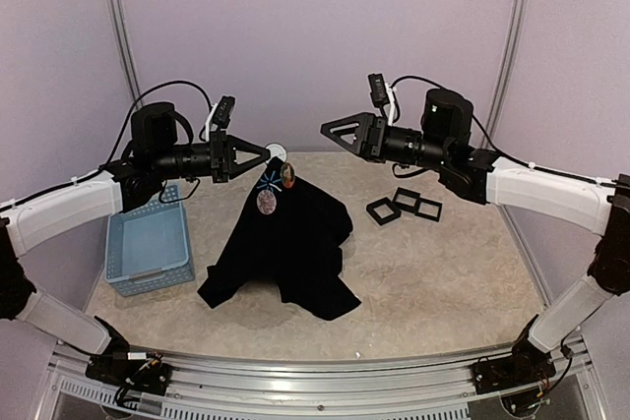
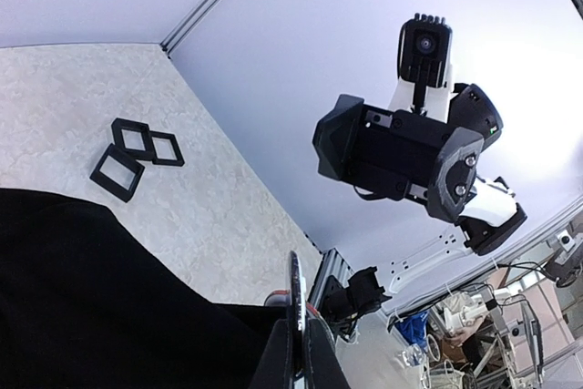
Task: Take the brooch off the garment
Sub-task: Pass from the left arm to the right
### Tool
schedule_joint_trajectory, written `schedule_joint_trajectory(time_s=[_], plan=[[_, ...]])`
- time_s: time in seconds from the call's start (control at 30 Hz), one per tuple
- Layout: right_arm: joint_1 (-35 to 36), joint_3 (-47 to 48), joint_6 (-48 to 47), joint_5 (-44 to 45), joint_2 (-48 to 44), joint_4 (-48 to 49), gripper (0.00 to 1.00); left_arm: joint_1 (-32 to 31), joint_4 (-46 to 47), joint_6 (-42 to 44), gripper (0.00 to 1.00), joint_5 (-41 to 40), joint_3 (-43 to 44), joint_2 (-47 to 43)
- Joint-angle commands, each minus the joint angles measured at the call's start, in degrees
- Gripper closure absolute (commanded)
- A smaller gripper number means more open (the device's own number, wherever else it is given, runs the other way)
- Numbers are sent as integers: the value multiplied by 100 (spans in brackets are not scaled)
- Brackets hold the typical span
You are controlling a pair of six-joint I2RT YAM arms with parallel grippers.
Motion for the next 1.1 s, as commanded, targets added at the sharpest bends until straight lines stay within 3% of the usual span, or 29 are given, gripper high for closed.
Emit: schedule_joint_trajectory(time_s=[0.0,0.33,0.67,1.07], plan=[[98,125,152,-376,163,335,28,39,737,-409,100,169,-2,132],[174,780,-43,-989,831,-311,41,24,1083,-625,100,372,-14,344],[170,885,203,-1613,1229,56,62,12,1276,-726,100,340,42,488],[164,1032,274,-1876,1465,114,74,-75,1261,-738,100,296,22,490]])
